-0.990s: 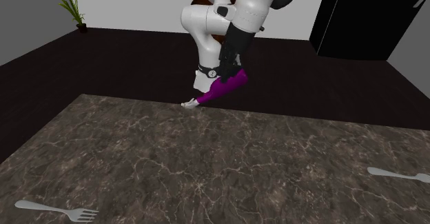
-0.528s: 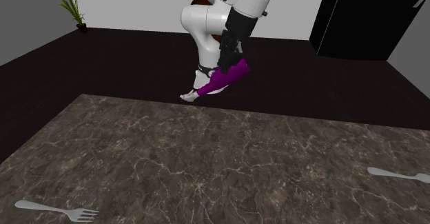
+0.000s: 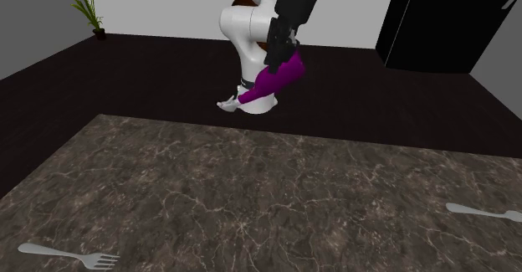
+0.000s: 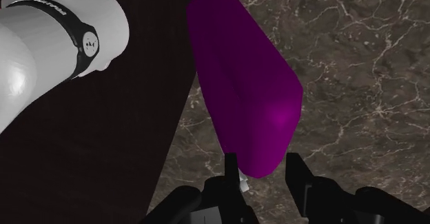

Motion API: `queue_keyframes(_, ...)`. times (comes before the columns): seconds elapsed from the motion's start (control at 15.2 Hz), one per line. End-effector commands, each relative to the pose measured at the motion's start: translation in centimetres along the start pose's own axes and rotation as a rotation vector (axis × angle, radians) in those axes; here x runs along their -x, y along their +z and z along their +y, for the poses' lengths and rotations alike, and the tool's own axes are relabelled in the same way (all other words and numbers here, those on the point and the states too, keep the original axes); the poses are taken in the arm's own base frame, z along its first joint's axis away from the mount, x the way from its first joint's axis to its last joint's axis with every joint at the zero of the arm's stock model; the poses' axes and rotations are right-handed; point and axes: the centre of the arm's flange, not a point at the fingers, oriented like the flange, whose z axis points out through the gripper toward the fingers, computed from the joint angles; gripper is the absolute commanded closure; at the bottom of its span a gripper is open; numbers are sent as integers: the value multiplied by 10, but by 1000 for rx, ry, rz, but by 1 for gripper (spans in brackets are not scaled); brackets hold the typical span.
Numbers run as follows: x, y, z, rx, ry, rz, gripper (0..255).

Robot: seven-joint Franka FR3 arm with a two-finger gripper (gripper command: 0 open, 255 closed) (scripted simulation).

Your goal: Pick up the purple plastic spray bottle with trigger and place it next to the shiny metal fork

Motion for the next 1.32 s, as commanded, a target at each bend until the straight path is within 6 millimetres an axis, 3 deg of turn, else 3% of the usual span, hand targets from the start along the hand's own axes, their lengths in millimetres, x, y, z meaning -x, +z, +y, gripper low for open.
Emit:
queue_keyframes(0.0, -4, -10, 2, 0, 0, 0, 255)
queue_keyframes(1.25, -35, -105, 10, 0, 0, 0, 255)
